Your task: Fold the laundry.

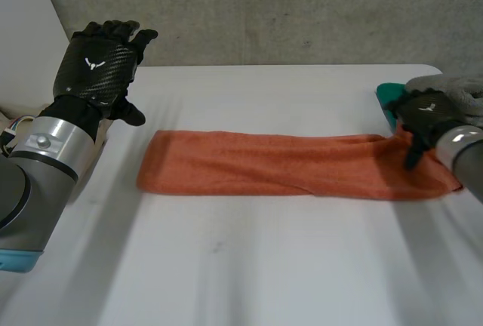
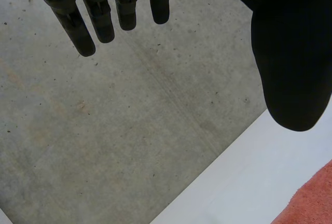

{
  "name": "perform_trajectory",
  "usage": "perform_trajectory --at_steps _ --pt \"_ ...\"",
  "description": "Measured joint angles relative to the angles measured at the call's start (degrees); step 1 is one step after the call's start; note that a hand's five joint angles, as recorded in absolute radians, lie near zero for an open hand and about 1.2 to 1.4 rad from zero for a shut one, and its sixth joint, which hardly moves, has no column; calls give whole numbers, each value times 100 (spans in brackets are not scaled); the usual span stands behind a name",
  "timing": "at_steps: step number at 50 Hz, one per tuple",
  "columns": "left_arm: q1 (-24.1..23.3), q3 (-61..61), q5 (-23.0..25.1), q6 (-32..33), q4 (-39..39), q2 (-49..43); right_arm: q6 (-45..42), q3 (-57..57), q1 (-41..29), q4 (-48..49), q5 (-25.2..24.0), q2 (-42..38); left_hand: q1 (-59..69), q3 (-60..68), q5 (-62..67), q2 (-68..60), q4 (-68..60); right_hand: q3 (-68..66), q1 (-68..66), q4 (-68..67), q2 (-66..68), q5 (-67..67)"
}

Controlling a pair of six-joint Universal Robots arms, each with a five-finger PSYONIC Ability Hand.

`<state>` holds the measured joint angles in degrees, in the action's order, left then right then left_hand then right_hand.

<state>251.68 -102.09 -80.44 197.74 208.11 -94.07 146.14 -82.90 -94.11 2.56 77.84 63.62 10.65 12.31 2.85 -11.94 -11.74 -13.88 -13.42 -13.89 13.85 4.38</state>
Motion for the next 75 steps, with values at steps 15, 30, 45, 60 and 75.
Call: perform_trajectory --at_steps 15,30,45,60,75 --pt "-47 5 -16 -7 -18 -112 -1131 -461 1093 267 -919 -428 0 0 0 0 0 -514 -530 -504 482 534" --pt "-67 -7 -39 -24 -16 -127 -1161 -618 1279 1476 -643 -842 0 0 0 0 0 -5366 -5100 -5388 5351 5164" --pt "94 1 -60 -33 -11 14 -2354 -351 -588 2002 -176 120 0 0 0 0 0 -5410 -5100 -5465 5351 5240" --pt "440 37 -59 -262 -8 244 -3745 1583 -4105 2413 -1250 -1754 0 0 0 0 0 -5428 -5100 -5471 5351 5240" --pt "656 115 -29 -452 -8 212 -2964 3410 -5023 2476 -976 -3328 0 0 0 0 0 188 77 163 -186 -169"
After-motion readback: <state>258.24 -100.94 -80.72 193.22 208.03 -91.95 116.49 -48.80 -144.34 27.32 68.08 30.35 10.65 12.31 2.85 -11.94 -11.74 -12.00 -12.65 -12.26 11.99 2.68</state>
